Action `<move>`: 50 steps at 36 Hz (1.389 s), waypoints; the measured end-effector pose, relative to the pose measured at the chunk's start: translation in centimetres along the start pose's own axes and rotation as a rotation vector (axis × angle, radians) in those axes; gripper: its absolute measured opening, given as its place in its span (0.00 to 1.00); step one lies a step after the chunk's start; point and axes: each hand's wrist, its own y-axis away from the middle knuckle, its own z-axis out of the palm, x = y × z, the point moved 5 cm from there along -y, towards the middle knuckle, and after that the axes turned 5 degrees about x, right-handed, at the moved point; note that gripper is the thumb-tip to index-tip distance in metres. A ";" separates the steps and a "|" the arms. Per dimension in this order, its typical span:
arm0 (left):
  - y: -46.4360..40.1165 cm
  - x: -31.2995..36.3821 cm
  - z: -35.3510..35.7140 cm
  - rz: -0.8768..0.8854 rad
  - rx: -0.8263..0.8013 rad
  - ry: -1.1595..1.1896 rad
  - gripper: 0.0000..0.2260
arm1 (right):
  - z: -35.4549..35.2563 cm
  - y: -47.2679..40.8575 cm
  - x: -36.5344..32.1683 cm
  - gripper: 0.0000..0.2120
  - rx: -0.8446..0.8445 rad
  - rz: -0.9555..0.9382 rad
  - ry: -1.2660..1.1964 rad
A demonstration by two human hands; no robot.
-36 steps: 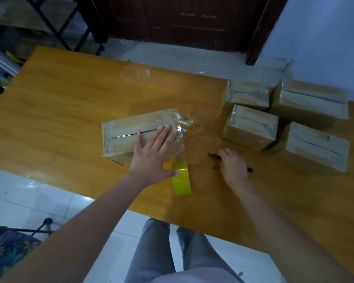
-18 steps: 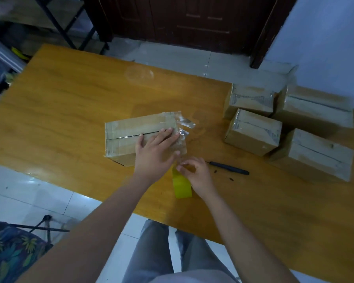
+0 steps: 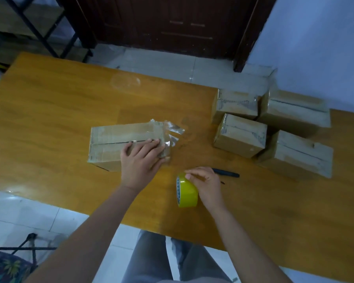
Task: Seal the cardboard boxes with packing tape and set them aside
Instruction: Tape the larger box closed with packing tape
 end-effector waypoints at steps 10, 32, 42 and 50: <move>-4.4 -0.7 -0.7 -0.246 -0.248 0.116 0.21 | 0.4 -0.5 -0.8 0.12 0.065 -0.018 0.049; -6.9 -1.0 3.3 -0.127 -0.302 0.063 0.12 | 1.3 -1.1 -1.0 0.10 0.146 0.021 0.109; -7.0 -0.6 1.5 -0.087 -0.257 0.273 0.18 | 1.1 -1.0 -1.1 0.08 0.161 0.033 0.163; -3.7 0.1 -2.4 0.093 -0.187 0.356 0.08 | 1.6 -1.6 -1.0 0.06 0.137 0.128 0.173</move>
